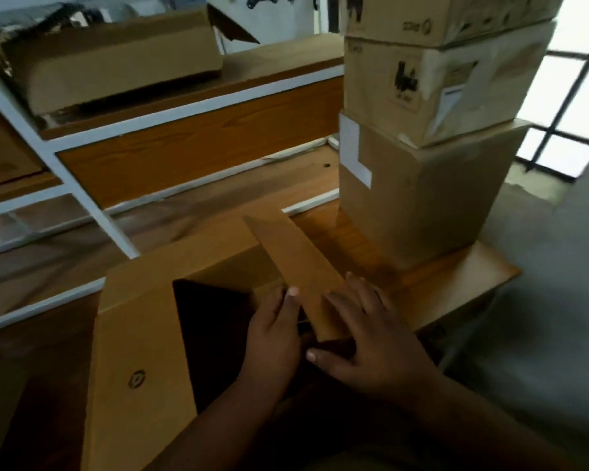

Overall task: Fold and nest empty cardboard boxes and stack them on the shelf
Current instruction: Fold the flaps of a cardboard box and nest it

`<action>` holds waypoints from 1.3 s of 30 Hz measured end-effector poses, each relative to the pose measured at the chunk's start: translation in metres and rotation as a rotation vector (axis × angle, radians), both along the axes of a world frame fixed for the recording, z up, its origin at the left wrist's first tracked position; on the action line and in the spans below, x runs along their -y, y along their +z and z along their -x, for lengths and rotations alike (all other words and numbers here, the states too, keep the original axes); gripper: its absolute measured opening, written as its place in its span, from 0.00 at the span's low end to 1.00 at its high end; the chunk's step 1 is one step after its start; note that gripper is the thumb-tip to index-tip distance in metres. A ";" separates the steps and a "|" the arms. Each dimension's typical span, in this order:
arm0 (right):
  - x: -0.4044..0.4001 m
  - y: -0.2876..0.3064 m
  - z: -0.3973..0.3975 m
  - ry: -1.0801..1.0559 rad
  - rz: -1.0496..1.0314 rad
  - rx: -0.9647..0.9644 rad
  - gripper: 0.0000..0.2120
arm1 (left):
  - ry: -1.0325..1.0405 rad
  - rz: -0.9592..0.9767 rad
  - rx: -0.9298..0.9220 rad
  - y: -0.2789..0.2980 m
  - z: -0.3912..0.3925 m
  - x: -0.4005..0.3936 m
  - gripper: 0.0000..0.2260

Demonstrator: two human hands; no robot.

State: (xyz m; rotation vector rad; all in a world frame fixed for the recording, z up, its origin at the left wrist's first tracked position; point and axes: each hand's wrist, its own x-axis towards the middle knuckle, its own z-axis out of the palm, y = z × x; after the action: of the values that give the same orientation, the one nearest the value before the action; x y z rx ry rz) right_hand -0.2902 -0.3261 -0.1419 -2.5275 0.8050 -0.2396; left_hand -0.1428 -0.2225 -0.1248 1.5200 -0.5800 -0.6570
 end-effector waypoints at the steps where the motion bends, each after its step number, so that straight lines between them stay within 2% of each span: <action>1: 0.009 -0.003 0.009 -0.051 -0.034 0.061 0.40 | -0.040 0.038 0.037 0.002 0.008 0.006 0.14; 4: 0.038 -0.022 0.030 -0.251 -0.115 0.294 0.23 | -0.203 0.054 0.189 -0.004 0.030 0.033 0.16; 7: 0.054 -0.035 0.040 -0.468 -0.390 0.512 0.04 | -0.330 -0.038 0.295 -0.021 0.047 0.058 0.16; 11: 0.066 -0.062 0.048 -0.666 -0.601 0.564 0.13 | -0.328 -0.165 0.433 -0.045 0.058 0.072 0.17; 13: 0.068 -0.072 0.052 -0.700 -0.700 0.569 0.13 | -0.330 -0.206 0.534 -0.052 0.061 0.074 0.16; 15: 0.067 -0.075 0.055 -0.692 -0.679 0.549 0.11 | -0.325 -0.205 0.600 -0.050 0.064 0.074 0.15; 19: 0.061 -0.064 0.056 -0.494 -0.356 0.585 0.08 | -0.347 -0.164 0.701 -0.032 0.066 0.069 0.13; 22: 0.046 -0.043 0.048 -0.333 -0.215 0.563 0.08 | -0.379 -0.139 0.820 -0.023 0.051 0.046 0.14; 26: 0.016 -0.013 0.026 -0.076 -0.260 0.431 0.04 | -0.258 -0.240 1.000 -0.012 0.028 -0.012 0.14; 29: -0.015 -0.003 -0.003 0.166 -0.324 0.300 0.10 | -0.094 -0.329 1.097 -0.008 0.008 -0.076 0.10; 32: -0.049 -0.005 -0.034 0.342 -0.317 0.184 0.16 | 0.090 -0.452 1.095 -0.009 -0.002 -0.142 0.12; 35: -0.085 -0.011 -0.065 0.442 -0.289 0.048 0.19 | 0.270 -0.538 1.003 -0.016 -0.005 -0.199 0.10; 39: -0.124 -0.018 -0.094 0.522 -0.284 -0.133 0.13 | 0.412 -0.603 0.912 -0.031 -0.006 -0.249 0.09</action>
State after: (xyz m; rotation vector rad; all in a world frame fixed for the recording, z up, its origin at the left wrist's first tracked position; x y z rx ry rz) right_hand -0.1962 -0.2021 -0.1599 -2.3934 0.1835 0.2034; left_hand -0.1373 0.0260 -0.1558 2.4302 -0.7355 0.2629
